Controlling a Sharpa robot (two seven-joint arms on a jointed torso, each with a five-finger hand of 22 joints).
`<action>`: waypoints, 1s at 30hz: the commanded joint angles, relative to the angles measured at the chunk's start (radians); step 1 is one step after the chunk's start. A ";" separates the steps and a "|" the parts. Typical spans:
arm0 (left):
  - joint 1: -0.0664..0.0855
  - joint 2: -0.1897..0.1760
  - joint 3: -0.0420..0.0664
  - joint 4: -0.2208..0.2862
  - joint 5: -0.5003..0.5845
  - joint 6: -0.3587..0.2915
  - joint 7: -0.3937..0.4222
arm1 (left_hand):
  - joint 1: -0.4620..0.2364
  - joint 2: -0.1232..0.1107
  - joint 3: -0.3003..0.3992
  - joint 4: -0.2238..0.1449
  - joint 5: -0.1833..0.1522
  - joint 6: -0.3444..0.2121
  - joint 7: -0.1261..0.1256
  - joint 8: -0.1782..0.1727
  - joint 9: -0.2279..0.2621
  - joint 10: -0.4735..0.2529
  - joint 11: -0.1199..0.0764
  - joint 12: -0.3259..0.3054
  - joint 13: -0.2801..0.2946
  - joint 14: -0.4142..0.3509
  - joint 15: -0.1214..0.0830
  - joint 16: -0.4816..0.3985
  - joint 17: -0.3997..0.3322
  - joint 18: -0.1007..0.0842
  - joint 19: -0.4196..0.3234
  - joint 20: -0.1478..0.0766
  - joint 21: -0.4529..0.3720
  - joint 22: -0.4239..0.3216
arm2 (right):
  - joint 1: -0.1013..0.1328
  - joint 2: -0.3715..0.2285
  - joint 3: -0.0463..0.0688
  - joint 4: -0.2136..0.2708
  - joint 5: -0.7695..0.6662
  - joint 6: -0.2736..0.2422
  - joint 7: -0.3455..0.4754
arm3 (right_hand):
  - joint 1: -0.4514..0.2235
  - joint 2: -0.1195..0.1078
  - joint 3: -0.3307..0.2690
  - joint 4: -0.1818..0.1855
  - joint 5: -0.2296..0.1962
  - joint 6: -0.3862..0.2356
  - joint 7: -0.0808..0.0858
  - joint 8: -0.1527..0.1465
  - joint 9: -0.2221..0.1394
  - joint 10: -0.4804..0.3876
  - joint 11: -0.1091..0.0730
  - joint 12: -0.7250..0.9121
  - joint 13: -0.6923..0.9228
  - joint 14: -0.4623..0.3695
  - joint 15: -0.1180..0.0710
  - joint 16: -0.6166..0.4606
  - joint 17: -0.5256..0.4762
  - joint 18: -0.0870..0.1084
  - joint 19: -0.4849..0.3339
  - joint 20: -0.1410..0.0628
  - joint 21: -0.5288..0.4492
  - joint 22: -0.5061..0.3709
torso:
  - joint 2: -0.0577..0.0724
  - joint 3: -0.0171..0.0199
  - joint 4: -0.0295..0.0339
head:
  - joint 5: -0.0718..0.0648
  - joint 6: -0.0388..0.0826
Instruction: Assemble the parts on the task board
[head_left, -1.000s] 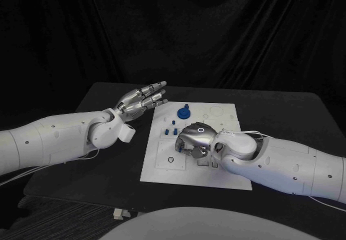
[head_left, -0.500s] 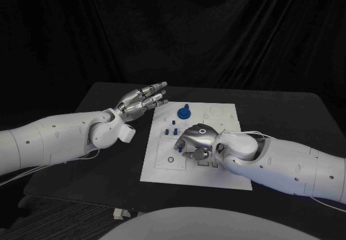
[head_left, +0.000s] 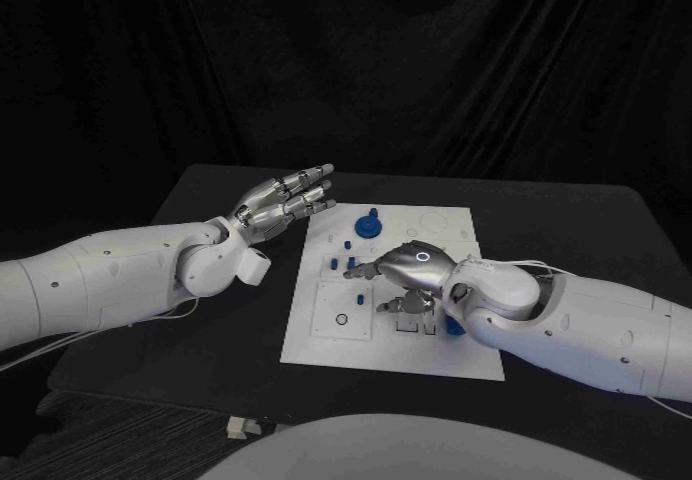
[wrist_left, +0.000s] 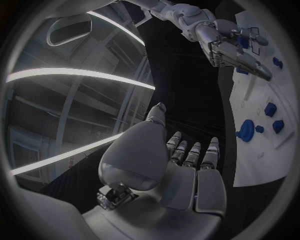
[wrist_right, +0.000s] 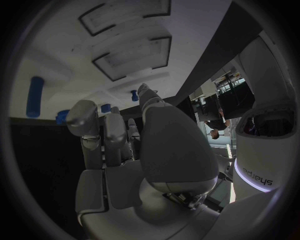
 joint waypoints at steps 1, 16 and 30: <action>-0.001 0.001 0.001 0.001 0.007 0.012 0.008 | 0.004 0.004 -0.002 -0.005 0.003 0.008 -0.001 0.006 0.002 -0.008 0.001 0.002 0.000 0.002 0.006 0.003 0.000 0.008 0.003 0.001 -0.002 0.001 | 0.039 -0.024 0.002 0.026 0.002 -0.122 -0.006 | 0.015 -0.004 -0.005 0.024 0.000 -0.033 -0.006 -0.009 -0.004 -0.025 -0.001 0.009 -0.002 -0.006 0.000 -0.003 0.001 0.017 -0.004 0.000 -0.005 0.113 | -0.001 0.0001 -0.0006 | 0.001 0.000; -0.002 0.002 0.001 0.001 0.007 0.009 0.008 | 0.004 0.004 -0.002 -0.005 0.003 0.011 -0.001 0.007 0.002 -0.008 0.001 0.003 0.000 0.002 0.006 0.003 0.000 0.008 0.003 0.001 -0.002 0.000 | 0.177 -0.129 0.002 0.043 0.175 0.107 -0.135 | -0.139 -0.079 -0.083 0.051 -0.039 0.287 0.050 0.063 0.031 -0.082 0.018 0.024 -0.006 0.017 0.009 0.019 0.022 0.017 0.016 0.006 -0.002 0.114 | -0.001 -0.0010 0.0005 | -0.008 0.000; -0.003 0.014 0.001 -0.003 0.007 0.014 0.007 | 0.004 0.004 -0.002 -0.006 0.004 0.012 -0.001 0.007 0.002 -0.008 0.001 0.003 0.000 0.002 0.006 0.003 0.000 0.008 0.003 0.001 -0.002 0.000 | 0.131 -0.125 0.002 -0.007 0.177 0.186 -0.128 | -0.107 -0.032 -0.041 0.047 -0.027 0.327 0.087 0.055 0.023 0.010 0.017 0.054 -0.005 0.030 0.031 0.023 0.022 0.013 0.031 0.023 0.018 0.117 | 0.001 0.0006 -0.0001 | -0.007 0.000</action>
